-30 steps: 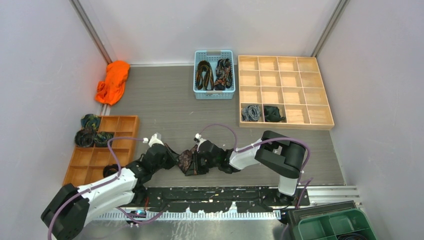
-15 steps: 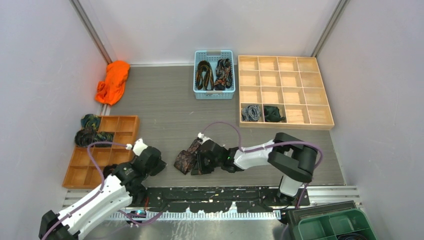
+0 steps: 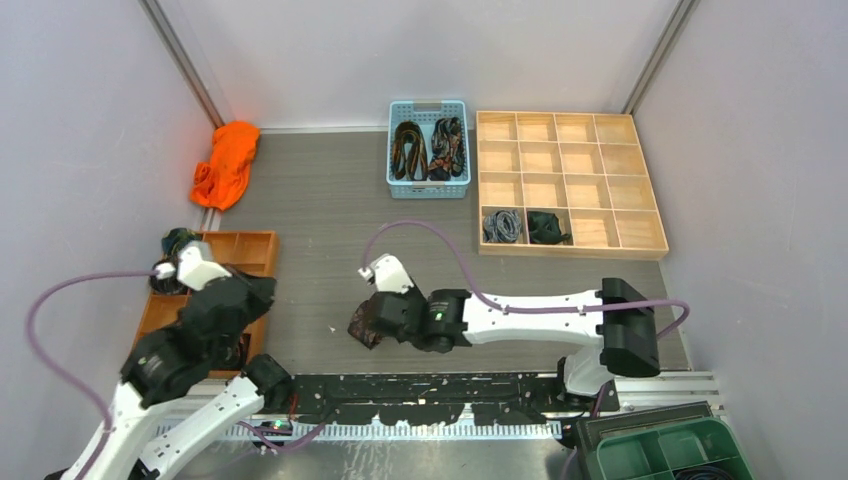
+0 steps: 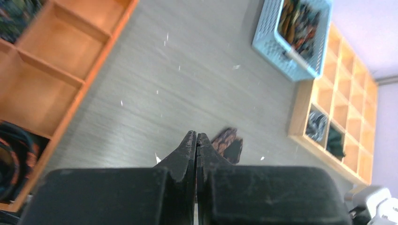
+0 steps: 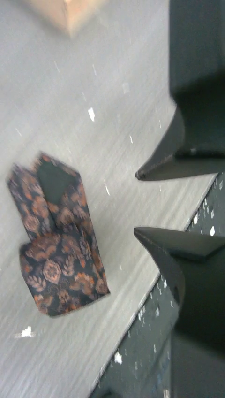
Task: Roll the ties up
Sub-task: Roll the tie at the center of the board.
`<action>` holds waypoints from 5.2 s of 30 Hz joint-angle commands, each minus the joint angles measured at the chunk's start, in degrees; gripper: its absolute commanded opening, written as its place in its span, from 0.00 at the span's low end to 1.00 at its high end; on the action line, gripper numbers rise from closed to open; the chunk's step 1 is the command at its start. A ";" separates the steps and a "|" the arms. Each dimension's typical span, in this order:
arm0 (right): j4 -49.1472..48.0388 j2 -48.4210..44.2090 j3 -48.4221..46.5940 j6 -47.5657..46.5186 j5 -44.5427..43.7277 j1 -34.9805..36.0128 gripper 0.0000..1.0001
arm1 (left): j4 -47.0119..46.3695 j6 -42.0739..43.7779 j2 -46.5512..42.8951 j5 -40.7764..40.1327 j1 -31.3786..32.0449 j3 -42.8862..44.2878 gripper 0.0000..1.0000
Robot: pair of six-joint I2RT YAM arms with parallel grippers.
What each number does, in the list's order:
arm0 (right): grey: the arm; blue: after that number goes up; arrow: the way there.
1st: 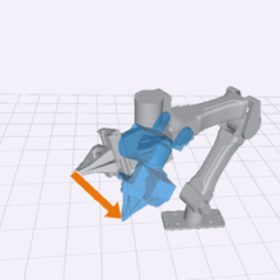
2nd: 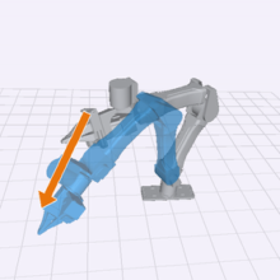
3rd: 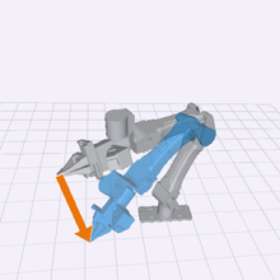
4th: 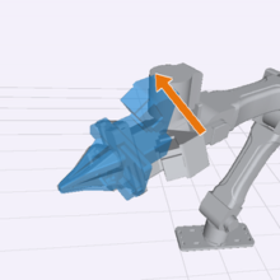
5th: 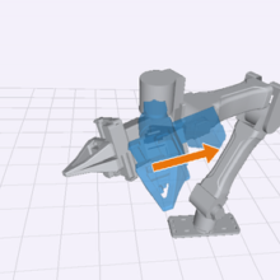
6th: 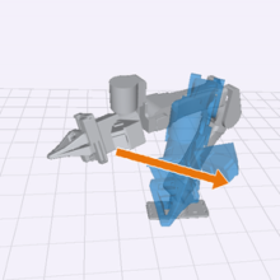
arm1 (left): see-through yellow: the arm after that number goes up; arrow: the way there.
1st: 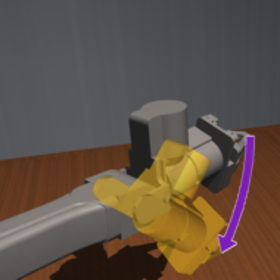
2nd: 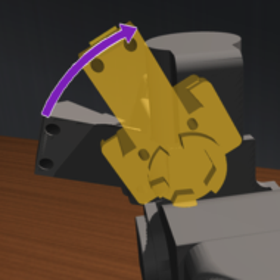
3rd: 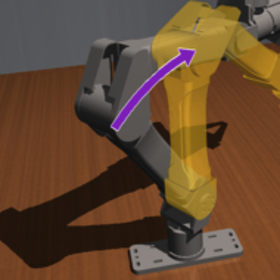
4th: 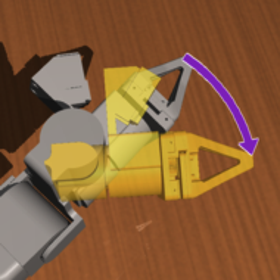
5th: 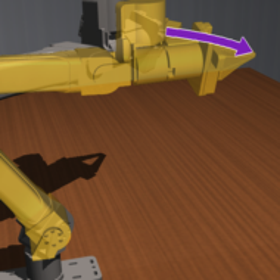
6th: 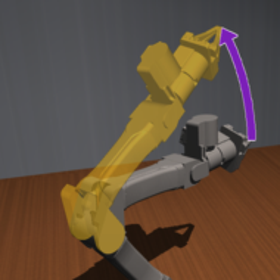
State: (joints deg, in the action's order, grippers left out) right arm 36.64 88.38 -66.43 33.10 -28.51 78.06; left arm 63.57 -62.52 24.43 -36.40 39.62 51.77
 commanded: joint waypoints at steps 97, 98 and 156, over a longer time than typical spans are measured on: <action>-3.92 32.29 -21.77 -35.05 -7.30 4.59 1.00 | 8.25 4.60 -7.97 -10.52 0.07 6.98 0.00; -4.21 32.44 -21.73 -35.22 -7.50 4.25 1.00 | 8.11 4.61 -8.00 -10.53 0.03 6.87 0.00; -107.22 32.63 24.15 46.16 70.98 -32.41 0.59 | -30.27 16.61 21.43 13.78 0.02 -0.90 0.00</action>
State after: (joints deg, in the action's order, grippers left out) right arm -53.98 119.17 -44.58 70.67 40.91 47.29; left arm 42.44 -46.15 44.23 -27.92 39.62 52.82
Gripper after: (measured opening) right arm 0.589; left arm 0.004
